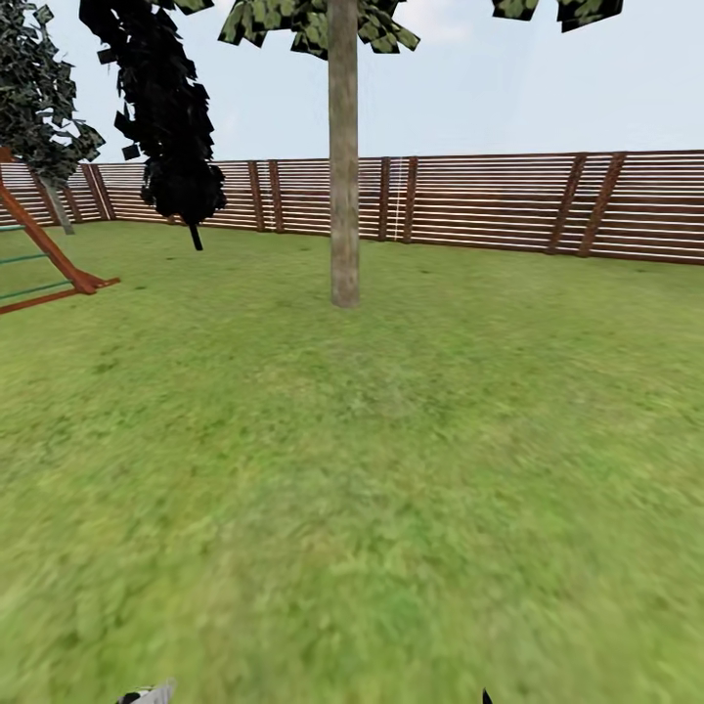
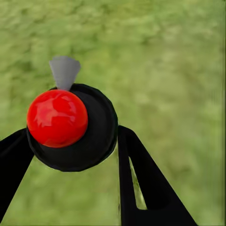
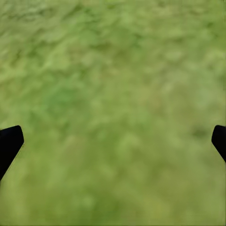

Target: In the garden, pick up the pesticide atomizer on the floor and spray pesticide onto both trees until each tree trunk is fully covered.

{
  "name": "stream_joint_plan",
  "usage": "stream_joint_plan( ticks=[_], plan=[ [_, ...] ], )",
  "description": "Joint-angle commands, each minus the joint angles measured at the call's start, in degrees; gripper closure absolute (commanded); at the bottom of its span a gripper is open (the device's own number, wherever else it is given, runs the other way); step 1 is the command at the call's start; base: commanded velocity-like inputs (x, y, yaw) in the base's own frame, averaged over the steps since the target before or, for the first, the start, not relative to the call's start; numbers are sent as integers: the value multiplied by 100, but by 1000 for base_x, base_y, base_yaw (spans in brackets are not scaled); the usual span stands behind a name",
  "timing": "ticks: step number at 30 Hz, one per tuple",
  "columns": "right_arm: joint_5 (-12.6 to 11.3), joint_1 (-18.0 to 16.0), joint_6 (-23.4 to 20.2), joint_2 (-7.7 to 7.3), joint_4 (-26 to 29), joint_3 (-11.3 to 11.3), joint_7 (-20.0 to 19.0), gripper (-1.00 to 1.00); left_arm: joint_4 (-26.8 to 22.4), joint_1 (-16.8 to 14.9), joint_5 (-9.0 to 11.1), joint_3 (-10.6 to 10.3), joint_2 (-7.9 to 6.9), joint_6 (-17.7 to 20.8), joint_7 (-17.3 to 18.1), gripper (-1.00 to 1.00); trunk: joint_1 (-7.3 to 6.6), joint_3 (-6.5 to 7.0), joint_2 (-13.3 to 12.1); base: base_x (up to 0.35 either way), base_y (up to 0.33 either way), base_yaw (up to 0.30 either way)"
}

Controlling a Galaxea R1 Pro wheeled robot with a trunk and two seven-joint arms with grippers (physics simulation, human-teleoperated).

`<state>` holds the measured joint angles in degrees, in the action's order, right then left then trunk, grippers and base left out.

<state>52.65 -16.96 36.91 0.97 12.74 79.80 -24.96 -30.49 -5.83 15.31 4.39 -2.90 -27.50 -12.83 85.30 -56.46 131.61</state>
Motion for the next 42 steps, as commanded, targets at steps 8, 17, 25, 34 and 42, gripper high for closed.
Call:
stream_joint_plan(
  ticks=[8,17,25,34,42],
  plan=[
    [0,0,0,0,0,0,0,-100,-1,-2,-2,0,0,0,0,100,0,0,0,336,0,0],
    [0,0,0,0,0,0,1,-100,-1,-1,-2,0,0,0,0,100,0,0,0,336,0,0],
    [0,0,-1,0,0,0,3,-100,-1,-2,-2,-2,0,0,0,100,0,0,0,336,0,0],
    [1,0,0,0,0,0,3,-100,-1,-3,-2,0,0,2,0,100,0,0,0,336,0,0],
    [0,0,0,0,0,0,3,-100,-1,-1,-2,0,0,0,0,100,0,0,0,336,0,0]
  ],
)
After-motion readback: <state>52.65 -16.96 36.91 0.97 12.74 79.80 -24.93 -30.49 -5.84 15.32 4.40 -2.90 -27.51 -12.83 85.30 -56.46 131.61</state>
